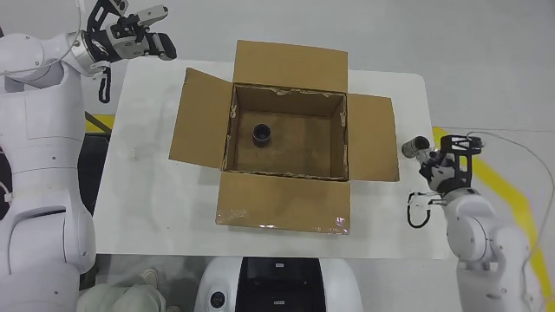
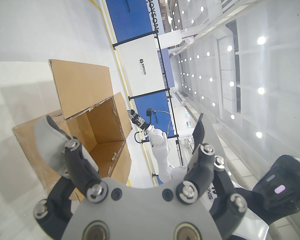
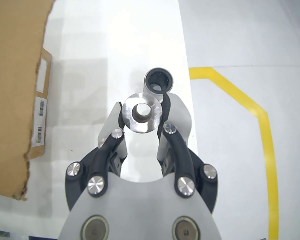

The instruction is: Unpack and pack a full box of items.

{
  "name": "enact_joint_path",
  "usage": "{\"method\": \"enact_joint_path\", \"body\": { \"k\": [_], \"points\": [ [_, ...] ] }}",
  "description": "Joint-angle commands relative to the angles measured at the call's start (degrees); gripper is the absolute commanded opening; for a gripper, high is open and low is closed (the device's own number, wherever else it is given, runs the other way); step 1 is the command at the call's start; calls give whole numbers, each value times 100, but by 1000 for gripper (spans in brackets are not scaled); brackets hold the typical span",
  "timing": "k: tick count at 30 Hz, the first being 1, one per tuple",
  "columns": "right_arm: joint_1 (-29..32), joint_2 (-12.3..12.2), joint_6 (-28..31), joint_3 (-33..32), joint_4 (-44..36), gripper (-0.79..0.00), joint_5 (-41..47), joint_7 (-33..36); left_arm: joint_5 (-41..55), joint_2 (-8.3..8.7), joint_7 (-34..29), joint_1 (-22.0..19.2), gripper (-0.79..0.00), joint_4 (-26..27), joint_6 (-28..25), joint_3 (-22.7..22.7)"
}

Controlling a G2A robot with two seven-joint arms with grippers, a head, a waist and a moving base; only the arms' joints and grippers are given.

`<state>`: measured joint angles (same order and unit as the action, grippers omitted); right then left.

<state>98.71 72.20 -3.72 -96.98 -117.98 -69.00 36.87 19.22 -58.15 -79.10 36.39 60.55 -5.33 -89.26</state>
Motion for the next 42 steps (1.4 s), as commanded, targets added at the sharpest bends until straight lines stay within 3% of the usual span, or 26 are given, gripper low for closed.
{"method": "enact_joint_path", "body": {
  "k": [1,13,28,42],
  "points": [
    [73,2,-36,-1,-173,-785,-77,-128,0,0,0,0,0,0,0,0],
    [-75,-5,454,388,-775,-785,-165,-395,0,0,0,0,0,0,0,0],
    [-1543,56,1230,1992,-293,-785,-67,-230,0,0,0,0,0,0,0,0],
    [-2903,240,1292,3445,709,-785,70,440,0,0,0,0,0,0,0,0]
  ]
}}
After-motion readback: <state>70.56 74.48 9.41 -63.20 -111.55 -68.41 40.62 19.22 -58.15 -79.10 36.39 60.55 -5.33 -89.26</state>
